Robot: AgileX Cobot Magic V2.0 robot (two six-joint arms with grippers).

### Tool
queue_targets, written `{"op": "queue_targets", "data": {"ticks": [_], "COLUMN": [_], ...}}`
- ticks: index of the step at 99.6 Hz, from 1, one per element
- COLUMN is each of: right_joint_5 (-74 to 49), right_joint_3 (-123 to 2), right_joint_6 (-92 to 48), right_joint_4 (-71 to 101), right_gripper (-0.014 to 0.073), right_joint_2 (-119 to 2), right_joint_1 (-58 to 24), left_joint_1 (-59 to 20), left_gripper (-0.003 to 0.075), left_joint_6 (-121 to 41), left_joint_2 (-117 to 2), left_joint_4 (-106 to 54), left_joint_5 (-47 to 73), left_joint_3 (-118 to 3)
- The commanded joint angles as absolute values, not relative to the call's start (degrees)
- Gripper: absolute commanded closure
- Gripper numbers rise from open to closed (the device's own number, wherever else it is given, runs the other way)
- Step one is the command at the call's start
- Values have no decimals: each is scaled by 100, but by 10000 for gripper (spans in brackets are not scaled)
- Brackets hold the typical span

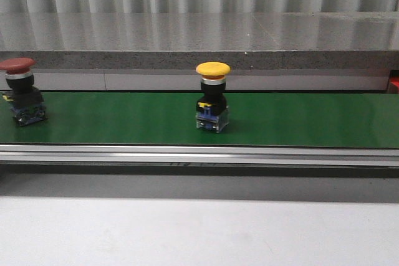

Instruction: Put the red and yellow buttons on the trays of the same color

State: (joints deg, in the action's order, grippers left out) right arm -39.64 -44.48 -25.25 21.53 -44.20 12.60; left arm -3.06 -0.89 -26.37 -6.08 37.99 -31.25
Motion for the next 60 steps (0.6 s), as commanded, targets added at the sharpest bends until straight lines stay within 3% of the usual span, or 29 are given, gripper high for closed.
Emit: {"op": "queue_targets", "data": {"ticks": [1, 7, 13, 22, 37, 60], "right_joint_5": [-3911, -4092, -4272, -4383, -4457, -4397], "right_joint_3": [-4591, -4591, -4591, -4591, -4741, -5269], "right_joint_6": [-2577, -2577, -2577, -2584, -2981, -3249], "right_joint_4": [2314, 2354, 2552, 2894, 3041, 3035], "right_gripper": [540, 384, 170, -6, 33, 36], "right_joint_2": [-4388, -4388, -4377, -4378, -4632, -5748], "right_joint_1": [1259, 1259, 1259, 1259, 990, -100], "left_joint_1": [-353, -353, -353, -353, -353, -353], "left_gripper": [739, 739, 739, 739, 739, 739], "left_joint_6": [-71, -71, -71, -71, -71, -71], "left_joint_2": [-2667, -2667, -2667, -2667, -2667, -2667], "left_joint_4": [-671, -671, -671, -671, -671, -671], "left_joint_5": [3357, 3357, 3357, 3357, 3357, 3357], "left_joint_3": [-3269, -3269, -3269, -3269, -3269, -3269]}}
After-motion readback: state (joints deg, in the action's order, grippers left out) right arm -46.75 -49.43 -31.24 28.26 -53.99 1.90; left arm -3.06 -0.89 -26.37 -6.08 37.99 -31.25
